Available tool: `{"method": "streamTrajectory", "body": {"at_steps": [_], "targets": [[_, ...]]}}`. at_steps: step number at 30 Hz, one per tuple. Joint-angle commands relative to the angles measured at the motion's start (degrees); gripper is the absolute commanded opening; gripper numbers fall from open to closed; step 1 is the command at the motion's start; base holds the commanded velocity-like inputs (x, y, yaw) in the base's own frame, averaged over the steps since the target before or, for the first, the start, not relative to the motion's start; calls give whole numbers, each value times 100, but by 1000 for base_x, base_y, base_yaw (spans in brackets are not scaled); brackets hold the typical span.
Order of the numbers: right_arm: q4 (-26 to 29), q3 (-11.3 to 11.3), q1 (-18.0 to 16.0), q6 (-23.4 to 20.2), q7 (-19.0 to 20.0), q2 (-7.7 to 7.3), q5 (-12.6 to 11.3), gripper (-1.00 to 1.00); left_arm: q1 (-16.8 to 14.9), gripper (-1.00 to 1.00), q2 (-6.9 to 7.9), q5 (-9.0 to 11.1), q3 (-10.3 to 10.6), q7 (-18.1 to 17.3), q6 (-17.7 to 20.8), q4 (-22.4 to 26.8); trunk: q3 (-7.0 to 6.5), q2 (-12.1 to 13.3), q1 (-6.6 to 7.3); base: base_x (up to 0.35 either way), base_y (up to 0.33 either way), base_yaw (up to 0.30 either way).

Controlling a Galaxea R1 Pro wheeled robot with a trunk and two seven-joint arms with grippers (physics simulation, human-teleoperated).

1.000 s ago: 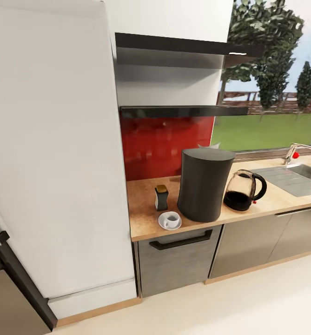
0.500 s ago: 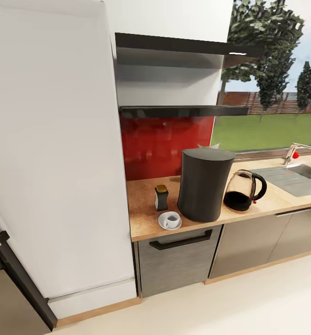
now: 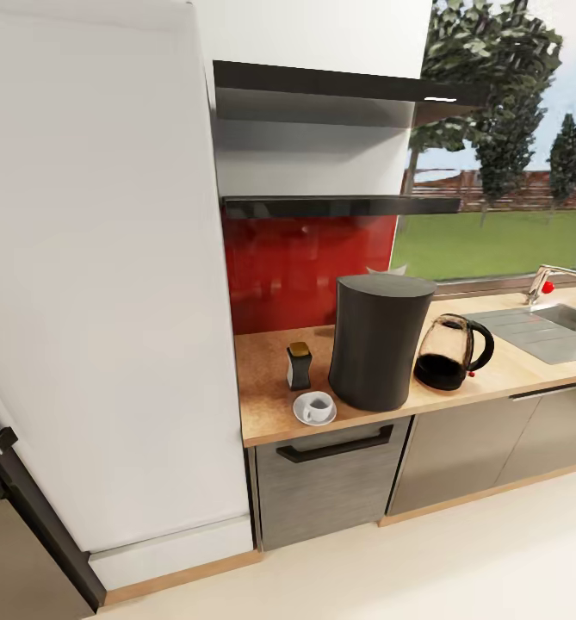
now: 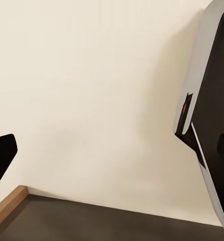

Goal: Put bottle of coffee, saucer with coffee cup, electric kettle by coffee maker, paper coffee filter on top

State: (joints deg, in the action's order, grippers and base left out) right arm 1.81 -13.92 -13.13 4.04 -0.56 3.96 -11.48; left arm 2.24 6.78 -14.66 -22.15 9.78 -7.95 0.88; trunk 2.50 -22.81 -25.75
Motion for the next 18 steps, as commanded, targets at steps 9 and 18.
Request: {"method": "streamTrajectory", "body": {"at_steps": [9,18], "targets": [[6,1371,-5,33,-6,-57,1625,100,4,100,-1,-57,-44,15,-9,0,11,-11,-3,0,0,0],[4,1386,-5,53,-6,-87,1648,100,4,100,-22,-64,-35,8,4,6,11,-11,-3,0,0,0]]}}
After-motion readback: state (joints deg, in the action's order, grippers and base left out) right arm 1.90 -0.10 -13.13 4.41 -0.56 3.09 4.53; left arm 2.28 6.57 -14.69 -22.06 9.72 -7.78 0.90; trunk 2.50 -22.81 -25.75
